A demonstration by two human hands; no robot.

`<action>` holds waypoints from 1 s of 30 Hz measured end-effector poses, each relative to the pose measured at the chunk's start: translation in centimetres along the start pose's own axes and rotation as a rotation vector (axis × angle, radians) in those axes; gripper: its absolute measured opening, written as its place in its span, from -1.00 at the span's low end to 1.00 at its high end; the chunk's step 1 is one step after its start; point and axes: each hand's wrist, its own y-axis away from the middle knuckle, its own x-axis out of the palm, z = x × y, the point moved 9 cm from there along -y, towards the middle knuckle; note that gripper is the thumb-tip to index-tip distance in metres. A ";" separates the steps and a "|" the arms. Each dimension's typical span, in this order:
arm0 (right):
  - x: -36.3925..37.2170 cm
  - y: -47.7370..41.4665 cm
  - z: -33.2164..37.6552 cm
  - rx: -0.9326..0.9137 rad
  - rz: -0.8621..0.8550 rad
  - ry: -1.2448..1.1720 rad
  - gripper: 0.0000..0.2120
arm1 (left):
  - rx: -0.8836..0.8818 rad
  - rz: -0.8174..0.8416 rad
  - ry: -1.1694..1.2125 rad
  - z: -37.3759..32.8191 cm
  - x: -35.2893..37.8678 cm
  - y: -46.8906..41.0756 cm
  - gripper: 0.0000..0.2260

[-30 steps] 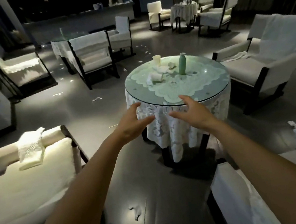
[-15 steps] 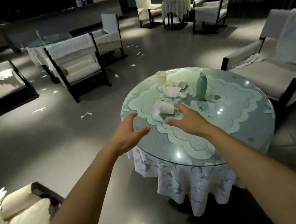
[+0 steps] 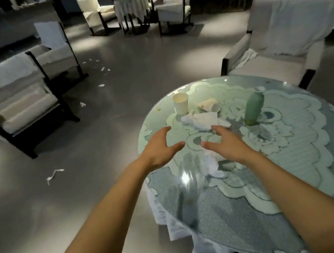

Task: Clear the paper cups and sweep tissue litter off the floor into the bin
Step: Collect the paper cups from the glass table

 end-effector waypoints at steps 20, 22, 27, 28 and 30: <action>1.7 -13.4 -2.9 0.386 -0.346 -0.083 -0.28 | 0.301 0.216 0.081 4.1 0.7 -23.8 -0.30; 1.8 -14.7 -3.2 0.424 -0.371 -0.077 -0.29 | 0.317 0.245 0.087 4.0 0.6 -26.6 -0.27; 1.6 -16.5 -4.5 0.531 -0.530 -0.167 -0.31 | 0.419 0.374 0.062 3.1 2.4 -32.6 -0.21; 1.7 -16.8 -4.7 0.549 -0.565 -0.179 -0.31 | 0.446 0.406 0.046 2.9 3.0 -33.4 -0.21; 2.0 -17.3 -5.0 0.585 -0.619 -0.221 -0.31 | 0.497 0.461 0.005 2.6 4.1 -34.7 -0.21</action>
